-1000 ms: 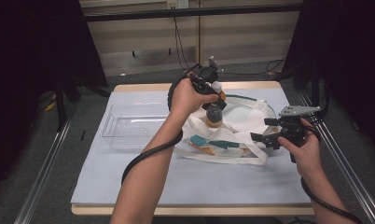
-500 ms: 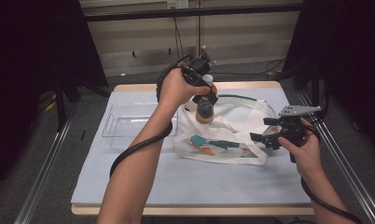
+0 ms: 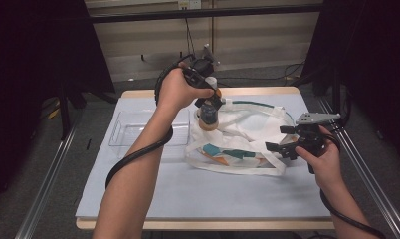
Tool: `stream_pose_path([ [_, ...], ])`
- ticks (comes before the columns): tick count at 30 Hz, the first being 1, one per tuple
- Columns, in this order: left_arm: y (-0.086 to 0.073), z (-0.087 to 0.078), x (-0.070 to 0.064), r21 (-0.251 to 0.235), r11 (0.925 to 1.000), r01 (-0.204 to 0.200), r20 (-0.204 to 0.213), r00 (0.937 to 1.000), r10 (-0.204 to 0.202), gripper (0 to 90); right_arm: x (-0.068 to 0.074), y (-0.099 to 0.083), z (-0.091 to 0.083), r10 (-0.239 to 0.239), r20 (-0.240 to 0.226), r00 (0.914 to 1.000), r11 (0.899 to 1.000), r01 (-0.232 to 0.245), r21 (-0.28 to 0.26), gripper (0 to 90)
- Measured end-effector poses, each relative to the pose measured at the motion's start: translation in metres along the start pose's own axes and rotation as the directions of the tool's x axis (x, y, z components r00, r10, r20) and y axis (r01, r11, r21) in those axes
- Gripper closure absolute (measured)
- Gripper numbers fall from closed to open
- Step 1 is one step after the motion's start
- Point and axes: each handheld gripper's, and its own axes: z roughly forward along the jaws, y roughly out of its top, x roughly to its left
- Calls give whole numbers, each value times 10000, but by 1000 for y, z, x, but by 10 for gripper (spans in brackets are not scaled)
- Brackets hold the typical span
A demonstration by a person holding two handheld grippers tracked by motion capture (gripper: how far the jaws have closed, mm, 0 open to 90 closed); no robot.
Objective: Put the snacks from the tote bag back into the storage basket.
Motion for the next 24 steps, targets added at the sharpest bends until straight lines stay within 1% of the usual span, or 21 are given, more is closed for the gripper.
stream_pose_path([
  [2,-2,-3,2,18,10000,32,-55,10000,-32,303,0,0,0,28,-12,10000,10000,-28,1,82],
  [3,-3,-5,3,83,10000,-40,0,10000,40,303,1,-1,0,10,-7,10000,10000,-10,0,82],
  [4,-4,-5,3,-28,10000,90,-23,10000,-90,303,1,-1,0,10,-26,10000,10000,-10,10,82],
  [5,-4,-6,5,10,10000,47,-61,10000,-46,303,1,-1,0,11,-35,10000,10000,-11,8,82],
  [8,-5,-9,8,99,9999,84,-66,9999,-83,303,1,-2,0,12,-63,10000,10000,-11,37,82],
  [15,-11,-15,15,39,9998,179,-158,9997,-179,303,3,0,-3,-38,-143,9999,10000,37,-89,81],
  [21,-22,-20,22,46,9990,434,-220,9988,-433,303,4,-1,0,-73,-155,9999,10000,73,9,80],
  [22,-24,-22,24,104,9989,453,-227,9987,-450,303,5,-1,1,-93,-156,9998,9999,94,35,80],
  [23,-25,-22,25,46,9989,468,-265,9986,-467,303,5,-1,2,-83,-162,9998,10000,84,54,80],
  [24,-27,-24,26,27,9983,582,-301,9979,-581,303,5,-1,2,-100,-168,9998,9999,101,57,80],
])
